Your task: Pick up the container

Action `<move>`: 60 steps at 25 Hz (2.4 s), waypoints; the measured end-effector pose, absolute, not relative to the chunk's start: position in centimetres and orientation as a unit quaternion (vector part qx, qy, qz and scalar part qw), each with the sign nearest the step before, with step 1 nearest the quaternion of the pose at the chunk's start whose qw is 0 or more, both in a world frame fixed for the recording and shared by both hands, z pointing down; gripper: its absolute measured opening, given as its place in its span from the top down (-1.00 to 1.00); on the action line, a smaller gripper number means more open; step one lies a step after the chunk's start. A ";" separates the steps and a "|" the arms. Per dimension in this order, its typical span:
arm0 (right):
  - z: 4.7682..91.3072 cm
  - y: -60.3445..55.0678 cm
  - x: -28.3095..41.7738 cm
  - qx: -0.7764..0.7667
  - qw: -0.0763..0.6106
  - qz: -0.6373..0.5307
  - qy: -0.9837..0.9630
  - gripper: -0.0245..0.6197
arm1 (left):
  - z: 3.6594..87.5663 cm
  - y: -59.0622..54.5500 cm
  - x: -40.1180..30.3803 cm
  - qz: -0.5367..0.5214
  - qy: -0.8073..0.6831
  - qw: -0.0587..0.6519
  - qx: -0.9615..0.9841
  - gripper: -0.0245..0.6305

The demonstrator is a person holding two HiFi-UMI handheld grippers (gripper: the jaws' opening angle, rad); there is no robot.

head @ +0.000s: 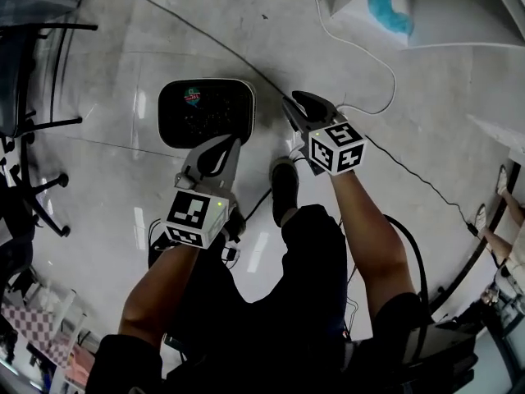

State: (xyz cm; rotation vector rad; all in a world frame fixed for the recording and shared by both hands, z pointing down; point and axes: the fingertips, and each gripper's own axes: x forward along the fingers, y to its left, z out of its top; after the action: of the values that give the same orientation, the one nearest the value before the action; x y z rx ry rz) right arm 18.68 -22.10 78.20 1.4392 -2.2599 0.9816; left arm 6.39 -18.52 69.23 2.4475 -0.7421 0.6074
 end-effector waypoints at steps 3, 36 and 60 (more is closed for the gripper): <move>81.5 -22.6 18.1 0.480 0.130 0.349 -0.794 0.66 | 71.5 -19.2 6.3 0.206 -0.276 0.282 0.896 0.90; 102.1 -24.2 11.6 0.215 -0.050 0.509 -0.832 0.49 | 78.1 -20.8 7.3 0.195 -0.241 0.242 0.920 0.90; 93.6 -22.4 15.3 0.136 -0.130 0.515 -0.836 0.60 | 77.9 -20.4 10.2 0.180 -0.194 0.242 0.934 0.90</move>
State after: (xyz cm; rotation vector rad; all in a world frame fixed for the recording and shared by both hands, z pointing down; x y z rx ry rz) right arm 15.27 -22.39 93.57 0.4681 -2.8681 1.7683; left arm 10.22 -20.37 77.93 2.5523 -0.5299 0.4921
